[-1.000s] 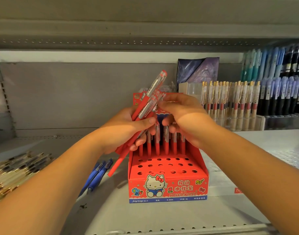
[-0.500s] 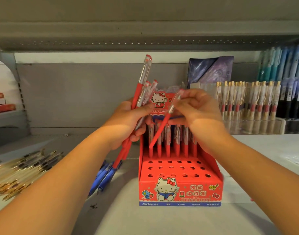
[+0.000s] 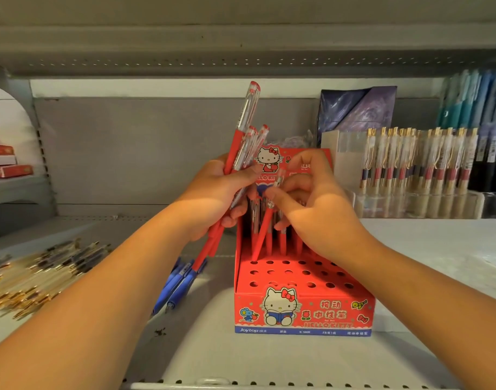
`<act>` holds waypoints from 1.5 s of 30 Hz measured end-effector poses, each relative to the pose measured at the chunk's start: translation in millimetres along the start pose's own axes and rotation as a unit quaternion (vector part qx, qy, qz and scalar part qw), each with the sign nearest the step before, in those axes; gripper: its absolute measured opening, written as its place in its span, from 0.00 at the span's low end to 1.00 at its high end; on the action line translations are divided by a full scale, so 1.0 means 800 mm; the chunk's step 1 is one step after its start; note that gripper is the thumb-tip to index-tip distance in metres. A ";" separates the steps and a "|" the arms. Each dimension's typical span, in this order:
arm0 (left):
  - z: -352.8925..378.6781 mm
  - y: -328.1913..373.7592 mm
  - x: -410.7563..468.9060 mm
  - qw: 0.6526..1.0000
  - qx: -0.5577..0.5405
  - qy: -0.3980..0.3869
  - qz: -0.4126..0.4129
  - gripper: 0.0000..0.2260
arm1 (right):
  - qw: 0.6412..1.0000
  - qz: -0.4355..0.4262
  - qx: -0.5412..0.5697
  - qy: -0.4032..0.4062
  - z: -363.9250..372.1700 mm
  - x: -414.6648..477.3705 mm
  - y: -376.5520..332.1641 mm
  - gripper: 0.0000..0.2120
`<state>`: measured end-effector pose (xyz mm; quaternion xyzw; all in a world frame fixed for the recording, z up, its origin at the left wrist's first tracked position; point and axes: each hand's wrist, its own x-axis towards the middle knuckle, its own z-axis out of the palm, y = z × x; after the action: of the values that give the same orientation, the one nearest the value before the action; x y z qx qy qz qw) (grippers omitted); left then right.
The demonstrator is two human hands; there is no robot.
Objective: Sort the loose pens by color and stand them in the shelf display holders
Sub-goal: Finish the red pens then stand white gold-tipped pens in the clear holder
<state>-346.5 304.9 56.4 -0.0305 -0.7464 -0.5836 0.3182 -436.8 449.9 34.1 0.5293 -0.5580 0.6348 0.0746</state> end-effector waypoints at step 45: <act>0.016 0.010 -0.009 0.999 -0.051 -0.006 0.018 0.12 | 0.980 0.055 0.183 0.048 -0.007 0.006 -0.027 0.10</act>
<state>-342.6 321.2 58.2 -0.0633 -0.7169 -0.6148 0.3226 -427.2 459.9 52.2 0.4714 -0.4567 0.7538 -0.0320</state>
